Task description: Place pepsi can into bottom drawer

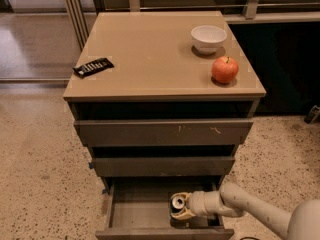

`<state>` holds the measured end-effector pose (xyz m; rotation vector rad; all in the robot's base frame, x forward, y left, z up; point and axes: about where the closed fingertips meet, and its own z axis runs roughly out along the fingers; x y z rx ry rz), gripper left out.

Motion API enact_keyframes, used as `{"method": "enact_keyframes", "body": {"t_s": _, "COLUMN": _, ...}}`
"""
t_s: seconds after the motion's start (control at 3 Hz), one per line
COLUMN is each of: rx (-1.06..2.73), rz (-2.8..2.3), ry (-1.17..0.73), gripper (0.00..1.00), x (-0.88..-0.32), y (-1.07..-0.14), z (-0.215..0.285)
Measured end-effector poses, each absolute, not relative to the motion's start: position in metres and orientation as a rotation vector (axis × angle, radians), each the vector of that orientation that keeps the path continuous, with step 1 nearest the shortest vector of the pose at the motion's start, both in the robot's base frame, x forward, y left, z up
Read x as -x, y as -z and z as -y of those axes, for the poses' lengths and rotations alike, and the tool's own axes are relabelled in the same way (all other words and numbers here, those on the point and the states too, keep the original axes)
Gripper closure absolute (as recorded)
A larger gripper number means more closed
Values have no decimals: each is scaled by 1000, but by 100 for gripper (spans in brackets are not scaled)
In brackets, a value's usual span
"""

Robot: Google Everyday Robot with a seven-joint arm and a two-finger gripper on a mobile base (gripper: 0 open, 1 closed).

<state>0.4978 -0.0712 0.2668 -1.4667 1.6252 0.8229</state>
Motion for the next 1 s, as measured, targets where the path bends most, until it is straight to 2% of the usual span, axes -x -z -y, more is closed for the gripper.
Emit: {"method": "enact_keyframes", "body": {"t_s": 1.0, "rx": 1536, "rz": -1586, "ry": -801, "gripper": 100, "x": -513, "y": -227, "z": 62}}
